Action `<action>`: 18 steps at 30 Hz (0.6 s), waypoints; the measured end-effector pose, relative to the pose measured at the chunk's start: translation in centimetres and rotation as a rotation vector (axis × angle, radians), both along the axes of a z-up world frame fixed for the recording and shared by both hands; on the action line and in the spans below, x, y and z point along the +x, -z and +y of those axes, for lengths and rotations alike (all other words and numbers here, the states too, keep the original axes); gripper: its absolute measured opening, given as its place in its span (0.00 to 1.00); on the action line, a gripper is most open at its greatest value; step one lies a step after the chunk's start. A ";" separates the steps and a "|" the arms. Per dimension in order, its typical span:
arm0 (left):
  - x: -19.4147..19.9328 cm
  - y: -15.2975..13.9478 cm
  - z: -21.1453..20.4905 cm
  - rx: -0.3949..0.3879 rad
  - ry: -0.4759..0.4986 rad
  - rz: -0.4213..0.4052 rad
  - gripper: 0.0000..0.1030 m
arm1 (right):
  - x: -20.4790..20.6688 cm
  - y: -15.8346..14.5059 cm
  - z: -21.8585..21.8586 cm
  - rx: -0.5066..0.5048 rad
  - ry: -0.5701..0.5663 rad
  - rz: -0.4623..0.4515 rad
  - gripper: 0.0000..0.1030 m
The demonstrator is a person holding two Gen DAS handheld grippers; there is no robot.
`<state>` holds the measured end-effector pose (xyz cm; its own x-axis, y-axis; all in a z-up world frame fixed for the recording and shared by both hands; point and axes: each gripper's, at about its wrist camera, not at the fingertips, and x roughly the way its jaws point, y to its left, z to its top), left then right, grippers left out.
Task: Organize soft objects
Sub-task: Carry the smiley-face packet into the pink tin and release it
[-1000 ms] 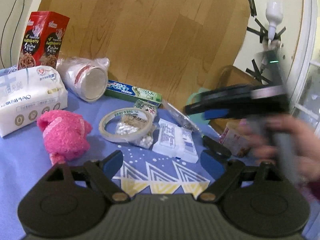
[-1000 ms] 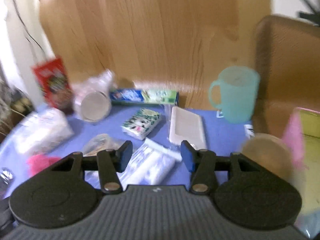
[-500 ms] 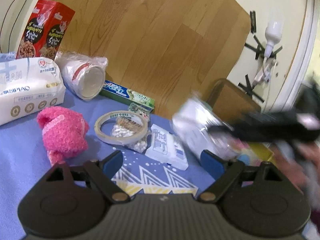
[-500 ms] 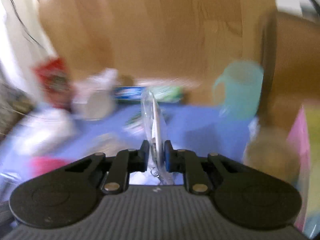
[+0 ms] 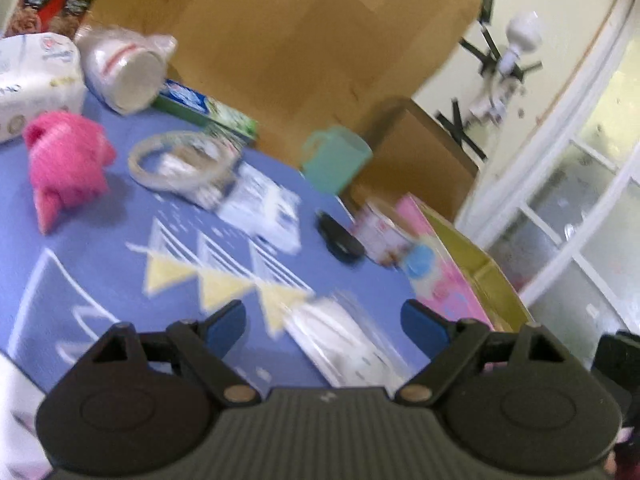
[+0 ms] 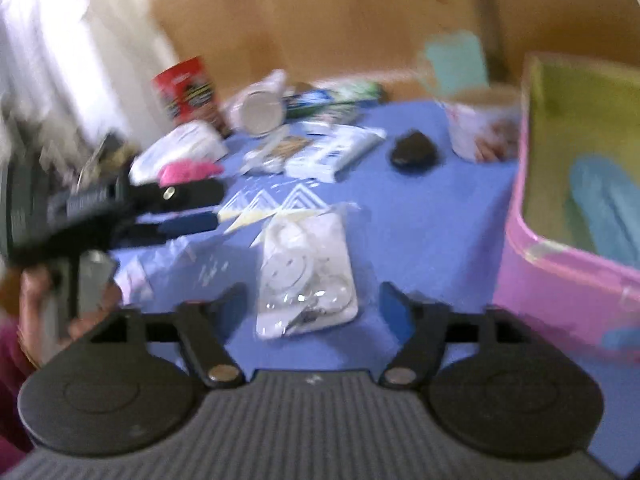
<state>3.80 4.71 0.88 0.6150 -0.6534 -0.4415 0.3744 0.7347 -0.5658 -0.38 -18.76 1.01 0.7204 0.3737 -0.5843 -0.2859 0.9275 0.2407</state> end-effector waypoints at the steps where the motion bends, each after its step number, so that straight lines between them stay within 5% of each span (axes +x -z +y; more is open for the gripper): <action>1: -0.3 -0.1 -0.6 0.004 0.013 0.015 0.92 | 0.2 0.1 0.7 -0.051 -0.011 -0.026 0.89; 6: -0.3 0.9 -4.6 0.045 0.056 0.113 0.95 | 3.4 2.3 4.0 -0.225 -0.091 -0.035 0.86; 9: -1.2 0.8 -6.3 0.125 0.038 0.051 0.91 | 4.0 2.7 4.4 -0.188 -0.123 -0.055 0.70; 13: -1.9 -0.2 -6.2 0.098 0.030 0.042 0.89 | 2.9 2.7 4.7 -0.161 -0.061 -0.104 0.70; 18: -3.0 -4.2 -8.1 0.121 0.066 -0.103 0.89 | 0.4 0.3 4.6 -0.174 0.025 -0.262 0.70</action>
<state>0.82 -3.42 5.06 0.6186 -0.6397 -0.4563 0.4752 0.7670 -0.4311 0.06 -14.20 0.68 0.8627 0.2646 -0.4309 -0.2939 0.9558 -0.0015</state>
